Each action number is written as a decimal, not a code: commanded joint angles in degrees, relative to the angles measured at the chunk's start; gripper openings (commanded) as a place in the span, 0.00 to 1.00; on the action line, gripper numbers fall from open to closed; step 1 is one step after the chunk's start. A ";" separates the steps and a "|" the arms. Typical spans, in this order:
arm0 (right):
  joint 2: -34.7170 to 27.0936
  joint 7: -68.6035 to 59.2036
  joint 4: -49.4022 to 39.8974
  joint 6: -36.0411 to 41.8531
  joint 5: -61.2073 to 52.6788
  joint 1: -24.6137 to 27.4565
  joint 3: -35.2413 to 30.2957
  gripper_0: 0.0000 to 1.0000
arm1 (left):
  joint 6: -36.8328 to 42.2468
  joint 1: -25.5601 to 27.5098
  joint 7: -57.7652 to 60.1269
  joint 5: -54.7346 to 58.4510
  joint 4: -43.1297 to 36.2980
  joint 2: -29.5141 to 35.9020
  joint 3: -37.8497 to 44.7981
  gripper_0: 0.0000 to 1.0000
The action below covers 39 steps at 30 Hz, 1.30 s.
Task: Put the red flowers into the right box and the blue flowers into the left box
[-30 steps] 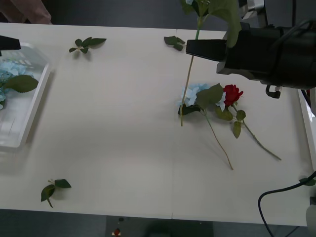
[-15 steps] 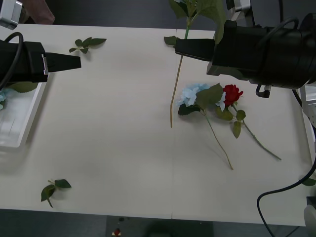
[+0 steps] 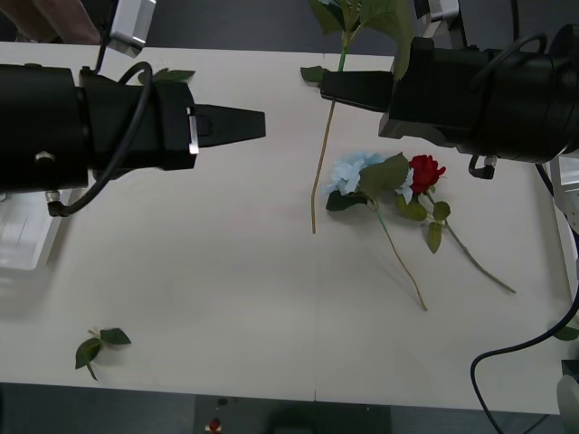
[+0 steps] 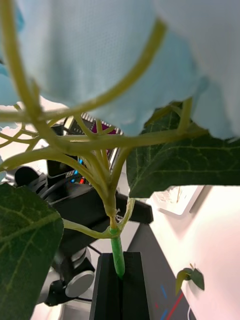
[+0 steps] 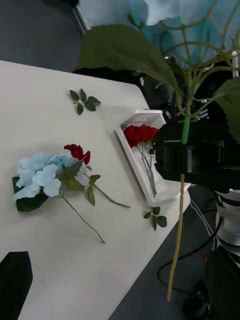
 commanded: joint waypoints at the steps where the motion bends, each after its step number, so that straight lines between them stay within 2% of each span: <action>1: -0.07 0.56 -1.04 -0.04 0.00 -2.19 -0.75 0.00 | -2.52 -1.28 3.55 -1.34 -2.42 -0.22 -4.14 1.00; 9: -0.07 0.56 -1.04 -0.04 0.00 -2.19 -0.75 0.00 | -3.66 -2.34 5.31 -5.82 -2.42 -2.15 -11.70 1.00; 16: -0.07 0.56 -1.04 -0.04 0.00 -2.19 -0.75 0.00 | -3.93 -2.60 6.01 -8.02 -2.33 -3.91 -14.42 1.00; 17: -0.07 0.56 -1.04 -0.04 0.00 -2.19 -0.75 0.00 | -3.93 -2.60 6.01 -8.20 -2.33 -4.26 -14.69 0.87; 18: -0.07 0.56 -1.04 -0.04 0.00 -2.19 -0.75 0.00 | -3.93 -2.69 6.01 -8.37 -2.33 -4.35 -14.77 0.79; 19: -0.07 0.56 -1.04 -0.04 0.00 -2.19 -0.75 0.00 | -3.93 -2.69 6.01 -8.46 -2.42 -4.44 -14.86 0.63; 21: -0.07 0.56 -1.04 -0.04 0.00 -2.19 -0.75 0.00 | -3.93 -2.78 6.01 -8.90 -2.33 -4.88 -15.04 0.13; 22: -0.07 0.56 -1.04 -0.04 0.00 -2.19 -0.75 0.00 | -3.93 -2.78 6.01 -9.08 -2.42 -4.96 -15.04 0.02; 23: -0.07 0.56 -1.04 -0.04 0.00 -2.19 -0.75 0.00 | -3.93 -2.78 6.01 -9.25 -2.33 -4.96 -15.13 0.00; 39: -0.07 0.56 -1.04 -0.04 0.00 -2.19 -0.75 0.01 | -4.02 -3.57 6.10 -11.54 -2.33 -4.88 -15.21 0.00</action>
